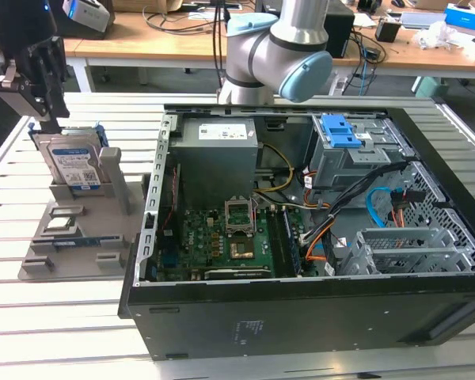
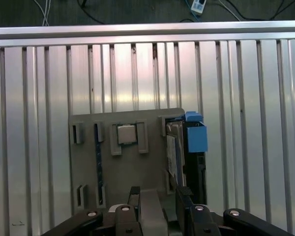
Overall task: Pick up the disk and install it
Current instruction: 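Pick up the disk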
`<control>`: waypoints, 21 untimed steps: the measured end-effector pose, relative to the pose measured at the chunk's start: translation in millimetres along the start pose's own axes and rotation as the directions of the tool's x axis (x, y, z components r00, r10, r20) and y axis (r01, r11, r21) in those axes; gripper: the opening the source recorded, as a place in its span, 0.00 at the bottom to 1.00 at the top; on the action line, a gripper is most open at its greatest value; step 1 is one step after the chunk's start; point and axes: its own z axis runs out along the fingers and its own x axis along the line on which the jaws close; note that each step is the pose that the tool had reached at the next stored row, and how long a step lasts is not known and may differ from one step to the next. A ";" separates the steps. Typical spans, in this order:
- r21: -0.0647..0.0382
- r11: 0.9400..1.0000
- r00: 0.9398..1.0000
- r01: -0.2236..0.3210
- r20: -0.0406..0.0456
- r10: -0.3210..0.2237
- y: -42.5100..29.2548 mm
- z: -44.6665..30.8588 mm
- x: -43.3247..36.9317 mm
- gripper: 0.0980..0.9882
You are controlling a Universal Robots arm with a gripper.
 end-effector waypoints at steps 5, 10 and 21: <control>0.000 1.000 1.000 0.004 0.000 -0.004 1.0 8.2 -11.1 0.36; 0.000 1.000 1.000 0.004 0.000 -0.004 3.3 9.1 -21.5 0.36; 0.000 1.000 1.000 0.004 0.000 -0.004 5.0 13.1 -26.4 0.36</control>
